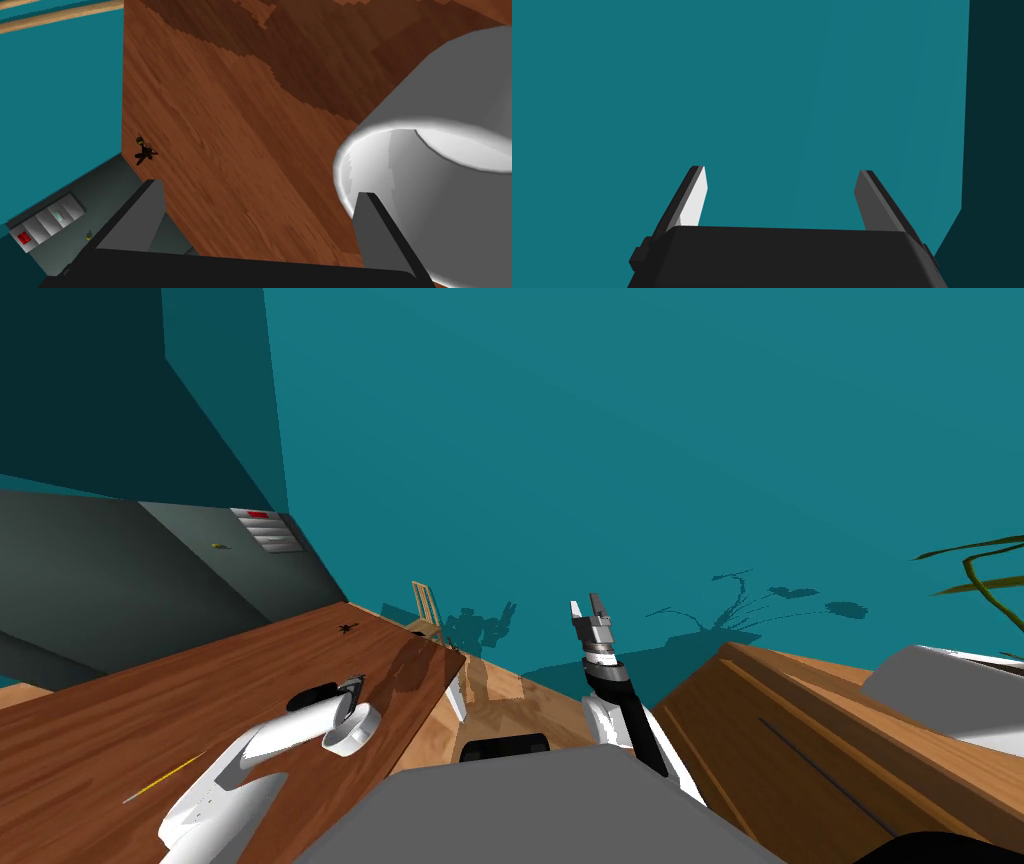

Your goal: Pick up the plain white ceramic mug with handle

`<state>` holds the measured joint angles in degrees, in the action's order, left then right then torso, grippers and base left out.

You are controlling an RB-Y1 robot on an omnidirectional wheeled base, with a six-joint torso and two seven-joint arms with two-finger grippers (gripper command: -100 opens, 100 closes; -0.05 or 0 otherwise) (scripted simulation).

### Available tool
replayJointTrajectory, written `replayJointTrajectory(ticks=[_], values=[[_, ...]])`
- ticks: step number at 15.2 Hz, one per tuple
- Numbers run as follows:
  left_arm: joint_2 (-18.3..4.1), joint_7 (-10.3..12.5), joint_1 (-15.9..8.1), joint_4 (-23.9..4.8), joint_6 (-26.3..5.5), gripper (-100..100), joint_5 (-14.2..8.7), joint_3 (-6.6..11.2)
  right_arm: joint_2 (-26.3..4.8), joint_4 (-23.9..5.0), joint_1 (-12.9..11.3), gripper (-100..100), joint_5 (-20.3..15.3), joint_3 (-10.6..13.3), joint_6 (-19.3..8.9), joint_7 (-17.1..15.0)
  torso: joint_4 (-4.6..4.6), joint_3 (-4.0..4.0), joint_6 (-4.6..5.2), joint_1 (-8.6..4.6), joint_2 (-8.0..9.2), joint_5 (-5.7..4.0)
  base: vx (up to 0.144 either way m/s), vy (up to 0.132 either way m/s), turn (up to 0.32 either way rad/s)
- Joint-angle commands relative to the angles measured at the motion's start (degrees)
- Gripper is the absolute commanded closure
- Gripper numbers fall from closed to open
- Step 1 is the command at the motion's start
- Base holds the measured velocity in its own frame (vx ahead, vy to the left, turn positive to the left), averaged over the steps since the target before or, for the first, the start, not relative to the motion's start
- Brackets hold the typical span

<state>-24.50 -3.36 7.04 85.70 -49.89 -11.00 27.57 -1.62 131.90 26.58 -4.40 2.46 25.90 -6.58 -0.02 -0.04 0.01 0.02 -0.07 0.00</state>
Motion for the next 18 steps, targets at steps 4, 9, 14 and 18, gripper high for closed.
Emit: replayJointTrajectory(ticks=[4, 9, 14, 18], values=[[-1.0, 0.0, -1.3, -2.5, -6.1, -100, -0.8, 1.66, 0.0, 0.0, 0.0, 0, 0.0, 0.0, 0.0, 0.0, 0.00, -0.01, 0.00, 0.02, -0.02, 0.01, 0.020, 0.010, -0.055], [-2.2, 0.0, -3.1, -6.2, -12.2, -100, -1.9, 4.02, 0.0, 0.0, 0.0, 0, 0.0, 0.0, 0.0, 0.0, 0.00, -0.01, -0.01, 0.04, -0.02, 0.01, 0.021, 0.015, -0.057], [-3.4, 0.0, -4.8, -9.6, -18.0, -100, -3.0, 6.25, 0.0, 0.0, 0.0, 0, 0.0, 0.0, 0.0, 0.0, 0.00, -0.01, -0.01, 0.06, -0.01, 0.01, 0.020, 0.020, -0.052], [-4.0, 0.0, -5.6, -11.2, -22.2, -100, -3.4, 7.29, 0.0, 0.0, 0.0, 0, 0.0, 0.0, 0.0, 0.0, 0.00, -0.01, 0.00, 0.06, -0.01, 0.01, 0.021, 0.022, -0.053]])
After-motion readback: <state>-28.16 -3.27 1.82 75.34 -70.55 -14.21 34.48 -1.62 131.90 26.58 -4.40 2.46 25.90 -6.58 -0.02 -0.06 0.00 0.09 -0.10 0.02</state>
